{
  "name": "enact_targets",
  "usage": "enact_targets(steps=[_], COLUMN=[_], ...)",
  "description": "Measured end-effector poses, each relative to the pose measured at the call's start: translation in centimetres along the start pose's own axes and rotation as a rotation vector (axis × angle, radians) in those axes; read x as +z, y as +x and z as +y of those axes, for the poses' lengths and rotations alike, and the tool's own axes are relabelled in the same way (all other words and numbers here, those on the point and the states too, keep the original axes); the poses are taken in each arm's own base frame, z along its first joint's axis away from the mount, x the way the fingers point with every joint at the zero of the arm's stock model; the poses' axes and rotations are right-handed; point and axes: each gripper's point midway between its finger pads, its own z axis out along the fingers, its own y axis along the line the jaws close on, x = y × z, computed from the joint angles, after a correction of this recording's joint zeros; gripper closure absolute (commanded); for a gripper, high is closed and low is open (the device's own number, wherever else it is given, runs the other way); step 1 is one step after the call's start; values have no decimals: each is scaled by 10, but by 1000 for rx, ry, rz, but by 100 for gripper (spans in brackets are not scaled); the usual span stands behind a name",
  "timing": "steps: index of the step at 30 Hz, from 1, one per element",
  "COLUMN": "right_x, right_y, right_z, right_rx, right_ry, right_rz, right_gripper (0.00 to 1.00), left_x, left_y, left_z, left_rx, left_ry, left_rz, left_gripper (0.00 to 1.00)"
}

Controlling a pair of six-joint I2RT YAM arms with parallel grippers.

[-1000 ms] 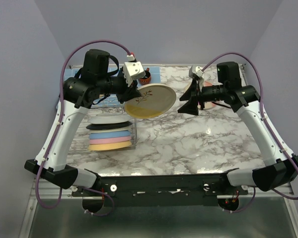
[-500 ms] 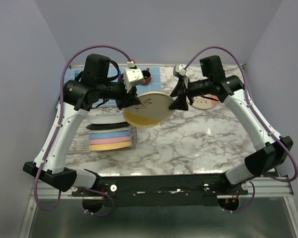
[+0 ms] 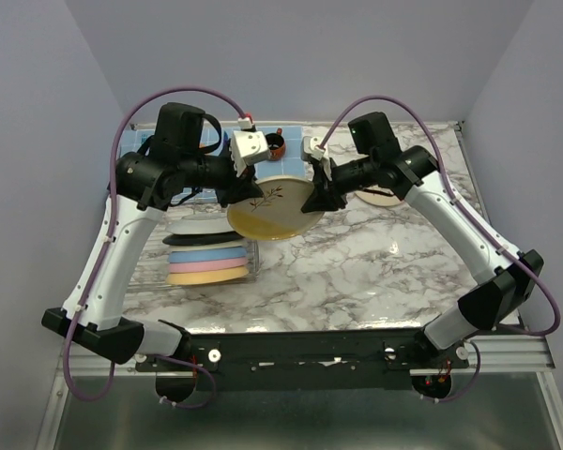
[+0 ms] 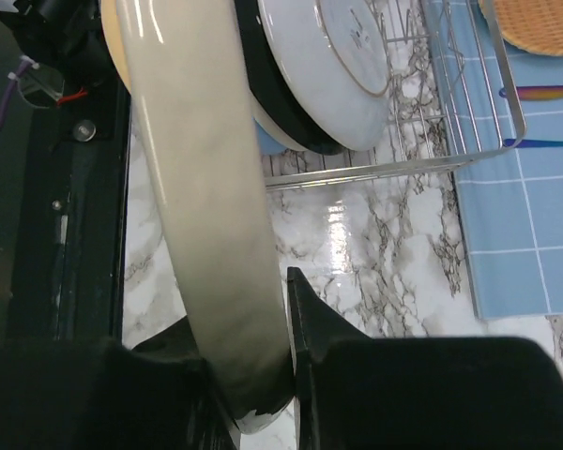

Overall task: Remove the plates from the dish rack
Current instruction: Place the plate at the center of the board.

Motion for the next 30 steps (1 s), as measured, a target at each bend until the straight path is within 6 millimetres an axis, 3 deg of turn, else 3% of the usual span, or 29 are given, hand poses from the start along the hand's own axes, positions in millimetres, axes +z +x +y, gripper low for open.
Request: enact_targets(steps=[5, 13, 20, 23, 28, 30], right_x=[2, -1, 2, 2, -3, -3], right_y=[1, 7, 12, 17, 55, 61], right_z=[1, -1, -10, -14, -30, -35], right_rx=[-32, -41, -73, -53, 44, 58], right_ry=[2, 43, 101, 132, 213, 230], right_rz=[11, 30, 43, 65, 194, 216], right_gripper=[99, 99, 99, 99, 99, 99], left_x=[-1, 2, 4, 1, -20, -29], left_y=[3, 8, 13, 12, -7, -12], left_z=[2, 5, 13, 20, 21, 18], left_rx=[13, 55, 104, 135, 218, 249], left_ry=[-9, -18, -56, -90, -163, -186], left_rz=[11, 29, 48, 54, 9, -3], left_gripper=[100, 100, 57, 45, 38, 35])
